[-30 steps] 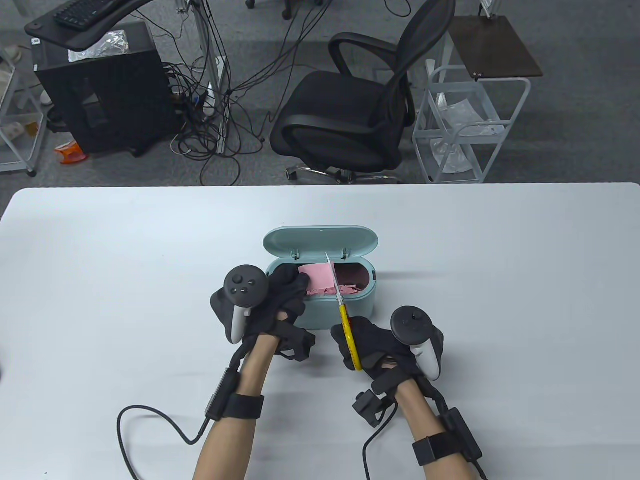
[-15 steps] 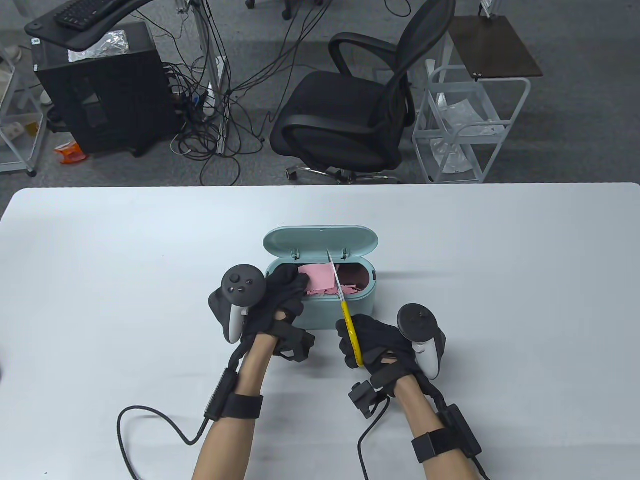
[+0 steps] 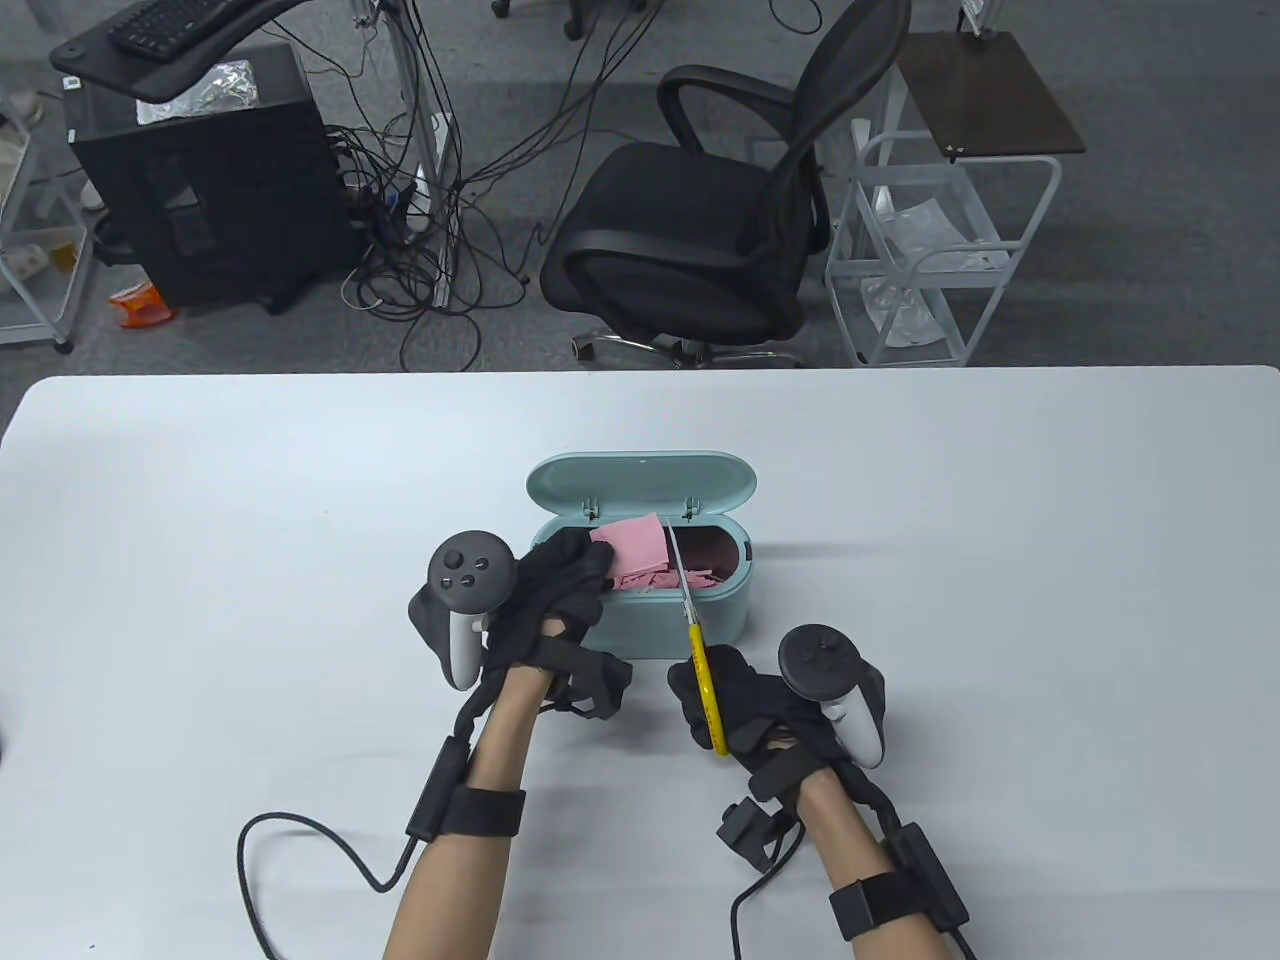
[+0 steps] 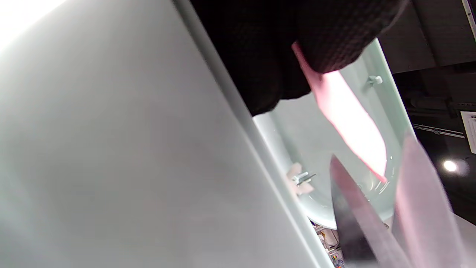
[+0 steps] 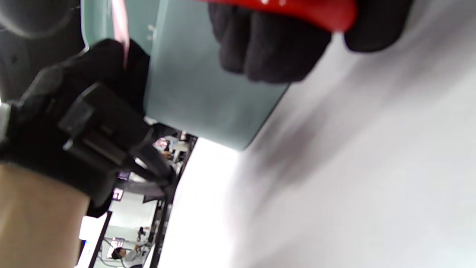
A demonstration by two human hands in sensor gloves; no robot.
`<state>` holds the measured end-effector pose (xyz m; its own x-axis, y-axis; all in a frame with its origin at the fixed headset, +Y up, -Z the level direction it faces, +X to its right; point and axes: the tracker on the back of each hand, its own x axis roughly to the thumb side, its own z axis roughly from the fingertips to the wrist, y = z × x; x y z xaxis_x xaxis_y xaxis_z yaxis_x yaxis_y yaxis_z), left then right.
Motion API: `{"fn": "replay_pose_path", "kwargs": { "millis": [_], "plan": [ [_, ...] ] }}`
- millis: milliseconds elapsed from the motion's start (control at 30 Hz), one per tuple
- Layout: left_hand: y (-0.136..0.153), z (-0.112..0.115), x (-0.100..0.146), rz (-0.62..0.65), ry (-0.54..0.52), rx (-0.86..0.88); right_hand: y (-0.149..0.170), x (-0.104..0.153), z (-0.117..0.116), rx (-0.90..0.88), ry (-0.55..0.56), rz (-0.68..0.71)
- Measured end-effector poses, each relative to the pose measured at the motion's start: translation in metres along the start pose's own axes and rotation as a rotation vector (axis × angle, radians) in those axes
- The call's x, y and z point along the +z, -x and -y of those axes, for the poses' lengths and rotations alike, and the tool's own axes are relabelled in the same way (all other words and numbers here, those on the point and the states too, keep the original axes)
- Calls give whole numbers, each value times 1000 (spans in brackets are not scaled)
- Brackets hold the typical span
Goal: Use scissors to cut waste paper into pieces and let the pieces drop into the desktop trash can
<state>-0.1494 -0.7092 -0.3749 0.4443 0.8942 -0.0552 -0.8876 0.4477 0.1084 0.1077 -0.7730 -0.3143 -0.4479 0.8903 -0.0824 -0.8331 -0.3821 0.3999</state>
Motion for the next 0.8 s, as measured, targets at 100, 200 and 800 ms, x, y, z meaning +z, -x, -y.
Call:
{"fn": "replay_pose_path", "kwargs": {
  "millis": [100, 200, 800],
  "plan": [
    [0, 0, 0, 2, -2, -10, -5, -2, -3, 13, 24, 20],
    [0, 0, 0, 3, -1, -14, -9, -5, -5, -7, 53, 25],
    [0, 1, 0, 13, 19, -43, -7, -6, 1, -90, 114, 14]
  ]
}}
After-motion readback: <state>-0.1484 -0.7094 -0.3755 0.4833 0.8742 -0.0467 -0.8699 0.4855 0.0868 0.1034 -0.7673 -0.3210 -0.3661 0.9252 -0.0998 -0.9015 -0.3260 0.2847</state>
